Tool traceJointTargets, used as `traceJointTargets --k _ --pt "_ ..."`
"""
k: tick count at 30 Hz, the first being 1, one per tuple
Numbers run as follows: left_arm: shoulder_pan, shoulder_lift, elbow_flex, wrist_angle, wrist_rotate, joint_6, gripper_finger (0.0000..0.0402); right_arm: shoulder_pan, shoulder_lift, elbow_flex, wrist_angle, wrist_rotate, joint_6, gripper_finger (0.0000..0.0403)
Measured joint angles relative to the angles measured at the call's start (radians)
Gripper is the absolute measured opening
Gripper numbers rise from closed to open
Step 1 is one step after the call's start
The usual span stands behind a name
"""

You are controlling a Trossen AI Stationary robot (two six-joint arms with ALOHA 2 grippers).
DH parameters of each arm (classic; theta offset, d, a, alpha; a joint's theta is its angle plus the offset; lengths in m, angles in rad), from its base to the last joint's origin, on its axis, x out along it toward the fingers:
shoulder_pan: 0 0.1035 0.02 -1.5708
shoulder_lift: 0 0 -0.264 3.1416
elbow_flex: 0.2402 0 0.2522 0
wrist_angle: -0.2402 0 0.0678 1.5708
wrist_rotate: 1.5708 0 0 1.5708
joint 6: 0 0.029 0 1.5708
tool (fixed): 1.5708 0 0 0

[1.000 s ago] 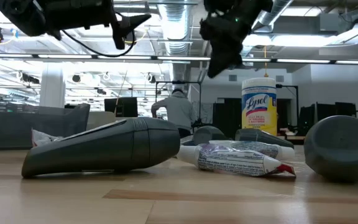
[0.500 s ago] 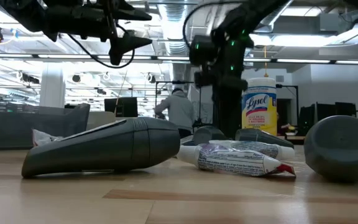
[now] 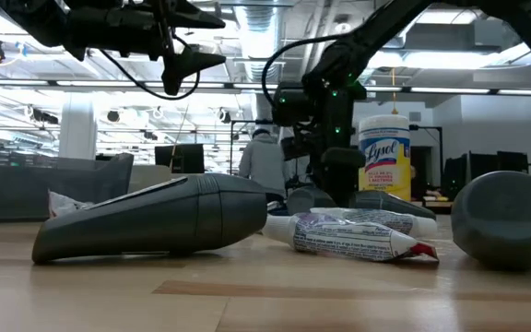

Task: Pick & Place Travel size toiletries
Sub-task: Put the razor into the gray bin

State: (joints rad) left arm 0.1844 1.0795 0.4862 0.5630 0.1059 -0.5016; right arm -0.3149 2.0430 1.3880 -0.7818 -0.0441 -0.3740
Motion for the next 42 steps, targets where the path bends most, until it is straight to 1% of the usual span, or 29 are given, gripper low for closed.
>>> traceJointTargets --k 4,7,13,20,21,23,25,27,31,33,38,42 --pt "0.000 0.000 0.000 0.001 0.000 -0.001 0.0254 -0.001 0.000 0.000 0.009 0.018 0.005 0.0208" --pt "0.000 0.000 0.000 0.002 0.000 -0.003 0.0254 -0.003 0.006 -0.002 0.014 0.023 0.005 0.0192" --pt "0.000 0.000 0.000 0.003 0.000 -0.004 0.0254 0.000 0.044 0.003 -0.007 0.014 0.008 0.0121" --pt "0.000 0.000 -0.001 0.006 0.000 -0.004 0.0254 0.007 0.028 0.001 -0.017 0.017 0.013 0.0023" --pt "0.000 0.000 -0.001 0.006 0.000 -0.004 0.0254 0.005 0.021 0.001 -0.019 0.017 0.020 0.0018" --pt "0.000 0.000 -0.001 0.006 0.000 -0.004 0.0254 -0.004 0.008 -0.002 -0.018 0.014 0.038 0.0022" --pt "0.000 0.000 -0.001 0.007 0.000 -0.004 0.0254 -0.009 0.002 -0.003 -0.025 0.015 0.050 0.0035" --pt "0.000 0.000 -0.001 0.007 0.000 -0.004 0.0254 -0.017 -0.011 -0.007 -0.063 0.020 0.053 0.0040" --pt "0.000 0.000 -0.001 0.007 0.000 -0.004 0.0254 -0.032 -0.044 -0.005 -0.111 0.025 0.053 0.0017" --pt "0.000 0.000 -0.001 0.008 0.000 -0.004 0.0254 -0.034 -0.065 -0.005 -0.131 0.022 0.053 0.0016" --pt "0.000 0.000 -0.002 0.015 0.000 -0.003 0.0254 -0.034 -0.171 -0.005 -0.118 0.021 0.066 0.0031" --pt "0.000 0.000 -0.002 0.016 -0.004 -0.003 0.0254 -0.035 -0.284 -0.004 -0.055 0.012 0.107 0.0019"
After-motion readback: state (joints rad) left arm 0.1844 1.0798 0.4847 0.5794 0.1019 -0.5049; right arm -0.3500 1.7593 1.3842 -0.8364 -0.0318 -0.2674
